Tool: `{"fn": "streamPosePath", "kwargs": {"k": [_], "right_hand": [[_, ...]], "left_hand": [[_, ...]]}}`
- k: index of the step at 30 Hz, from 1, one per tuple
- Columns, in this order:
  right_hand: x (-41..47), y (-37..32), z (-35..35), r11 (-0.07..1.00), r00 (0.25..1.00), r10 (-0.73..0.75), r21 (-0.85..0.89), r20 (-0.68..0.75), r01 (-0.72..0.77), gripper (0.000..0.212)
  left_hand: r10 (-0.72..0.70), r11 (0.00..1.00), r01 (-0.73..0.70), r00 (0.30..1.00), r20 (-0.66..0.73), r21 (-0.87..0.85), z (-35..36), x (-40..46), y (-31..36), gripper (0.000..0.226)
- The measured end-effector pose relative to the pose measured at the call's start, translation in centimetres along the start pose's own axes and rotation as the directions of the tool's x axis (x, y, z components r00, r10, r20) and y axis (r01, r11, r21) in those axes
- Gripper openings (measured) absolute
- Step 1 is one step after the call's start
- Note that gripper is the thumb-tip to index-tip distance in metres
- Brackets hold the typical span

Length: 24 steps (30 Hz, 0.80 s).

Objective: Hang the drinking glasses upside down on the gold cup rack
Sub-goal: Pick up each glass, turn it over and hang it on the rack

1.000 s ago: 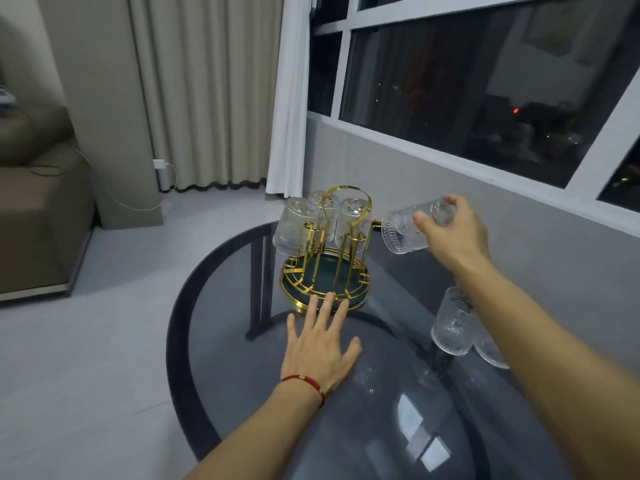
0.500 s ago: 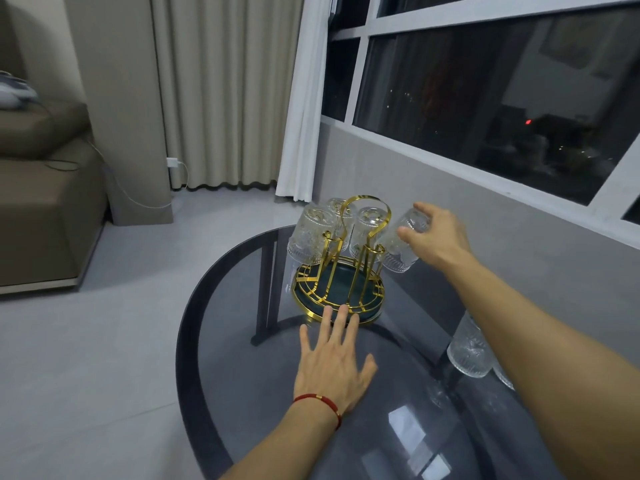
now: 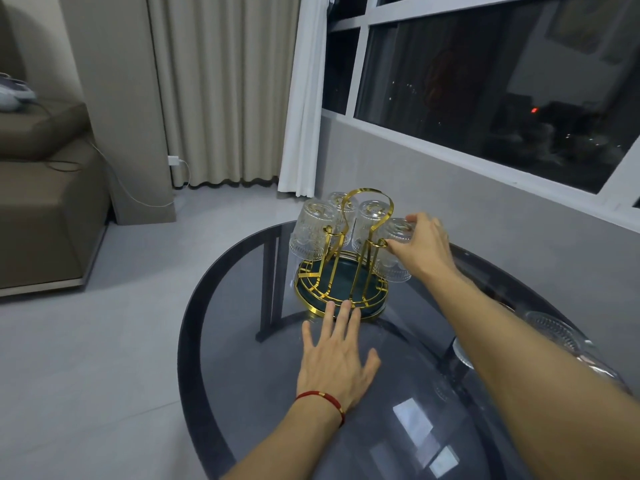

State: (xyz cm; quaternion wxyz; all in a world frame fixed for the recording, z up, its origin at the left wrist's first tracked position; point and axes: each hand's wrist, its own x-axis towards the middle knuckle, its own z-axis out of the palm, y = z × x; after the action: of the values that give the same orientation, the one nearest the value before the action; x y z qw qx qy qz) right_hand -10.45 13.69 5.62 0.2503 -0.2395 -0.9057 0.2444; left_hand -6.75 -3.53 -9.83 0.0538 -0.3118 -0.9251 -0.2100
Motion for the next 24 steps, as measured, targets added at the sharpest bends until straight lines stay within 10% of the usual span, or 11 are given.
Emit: {"fn": "streamPosePath", "kwargs": {"k": [13, 19, 24], "right_hand": [[-16.8, 9.0, -4.3, 0.973, 0.968, -0.205, 0.075, -0.144, 0.217, 0.042], [-17.1, 14.4, -9.1, 0.967, 0.870, 0.196, 0.237, -0.453, -0.095, 0.036], [-17.5, 19.1, -8.4, 0.811, 0.816, 0.550, 0.343, -0.176, -0.473, 0.088]], "left_hand": [[0.013, 1.000, -0.013, 1.000, 0.010, -0.023, -1.1, -0.1, 0.1, 0.070], [0.078, 0.997, -0.078, 0.997, 0.008, -0.030, -1.6, -1.0, 1.4, 0.065], [0.193, 0.967, -0.192, 0.981, -0.014, -0.166, -1.8, -1.7, 5.4, 0.065]]}}
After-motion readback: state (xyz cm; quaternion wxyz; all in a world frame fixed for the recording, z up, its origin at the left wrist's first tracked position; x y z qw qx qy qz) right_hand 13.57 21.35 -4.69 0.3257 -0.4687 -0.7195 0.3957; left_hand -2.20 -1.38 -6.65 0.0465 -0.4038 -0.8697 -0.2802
